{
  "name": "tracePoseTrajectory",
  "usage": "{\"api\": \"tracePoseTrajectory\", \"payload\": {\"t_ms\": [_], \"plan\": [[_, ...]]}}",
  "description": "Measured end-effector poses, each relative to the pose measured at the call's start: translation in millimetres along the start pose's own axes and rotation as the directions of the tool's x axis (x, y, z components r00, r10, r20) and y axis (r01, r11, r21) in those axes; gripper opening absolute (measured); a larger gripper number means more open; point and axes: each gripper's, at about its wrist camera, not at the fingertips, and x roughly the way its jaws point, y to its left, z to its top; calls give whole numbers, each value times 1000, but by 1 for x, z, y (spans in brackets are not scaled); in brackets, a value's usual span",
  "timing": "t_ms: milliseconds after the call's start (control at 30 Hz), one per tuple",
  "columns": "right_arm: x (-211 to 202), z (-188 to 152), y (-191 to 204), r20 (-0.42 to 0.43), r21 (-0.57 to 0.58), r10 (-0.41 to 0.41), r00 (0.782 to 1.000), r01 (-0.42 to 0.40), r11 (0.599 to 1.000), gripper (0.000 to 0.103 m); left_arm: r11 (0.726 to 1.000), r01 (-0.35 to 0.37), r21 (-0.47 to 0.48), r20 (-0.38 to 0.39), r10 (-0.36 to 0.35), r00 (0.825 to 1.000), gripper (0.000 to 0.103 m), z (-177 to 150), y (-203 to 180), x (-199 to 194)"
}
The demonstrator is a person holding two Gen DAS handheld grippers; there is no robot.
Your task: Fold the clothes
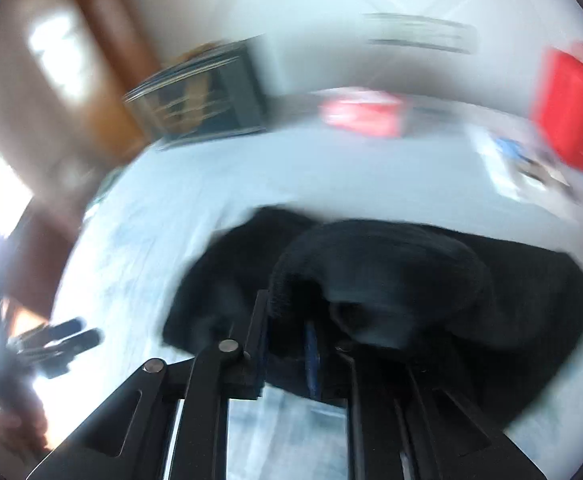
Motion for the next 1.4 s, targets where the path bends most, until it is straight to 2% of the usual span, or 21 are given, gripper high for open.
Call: {"api": "tracePoseTrajectory", "payload": {"t_ms": [33,100,167,267,333,367,433,533,633,733,833,933,1033,1067,1100,1167,1233,1333,1367,1400], "plan": [[13,3,15,-29,-27,42,999,-42,999,32,1000,-2,-10,3,2,1000,61,0,1,-1],[40,3,36,-117,-38,121,986,-126,991,39,999,-5,-33,6,5,1000,61,-1,5,-3],[57,0,41,-191,-10,180,965,-185,983,40,998,6,-54,-1,-6,1000,61,-4,6,-3],[44,-5,27,-195,15,248,949,-250,968,40,997,13,-76,-16,-15,1000,61,-8,-3,3],[18,-11,0,-161,19,259,952,-259,966,41,997,15,-71,-34,-18,999,61,-9,-17,12],[5,-14,-14,-144,20,262,954,-262,965,41,998,16,-66,-44,-19,999,61,-10,-26,17],[-18,-15,-54,-111,22,217,970,-216,976,41,999,14,-45,-61,-17,998,61,-10,-48,28],[-29,-19,-107,-106,63,156,982,-150,987,41,1000,13,27,-50,-11,999,61,-2,-90,38],[-30,-30,-156,-118,117,146,982,-132,984,41,995,11,98,-40,-7,999,61,6,-131,49],[-24,-44,-182,-142,135,165,976,-146,980,42,984,30,176,-25,-26,999,61,8,-169,52],[-15,-48,-197,-163,159,180,970,-154,975,42,967,108,231,-37,-102,994,62,7,-201,51],[-11,-54,-207,-169,186,186,968,-154,970,43,951,161,264,-76,-146,986,73,10,-227,62],[-3,-54,-215,-165,216,182,969,-145,966,43,940,191,281,-121,-162,979,75,18,-246,83],[-1,-55,-218,-166,225,180,969,-141,964,43,941,185,285,-136,-151,979,71,21,-251,92],[0,-56,-221,-170,232,176,970,-135,963,44,942,167,290,-151,-127,980,47,26,-253,101],[6,-56,-224,-181,242,171,969,-125,962,44,949,163,269,-182,-116,976,24,42,-247,117],[9,-54,-225,-184,244,175,967,-128,961,44,954,150,261,-172,-107,979,21,66,-238,124],[10,-44,-219,-177,228,191,965,-149,962,44,960,135,246,-86,-118,989,21,113,-223,118],[11,-39,-216,-174,220,194,965,-153,963,44,966,141,218,-67,-129,989,23,131,-216,115],[13,-33,-212,-173,212,192,966,-154,965,44,972,136,191,-49,-129,990,36,148,-208,111]]}}
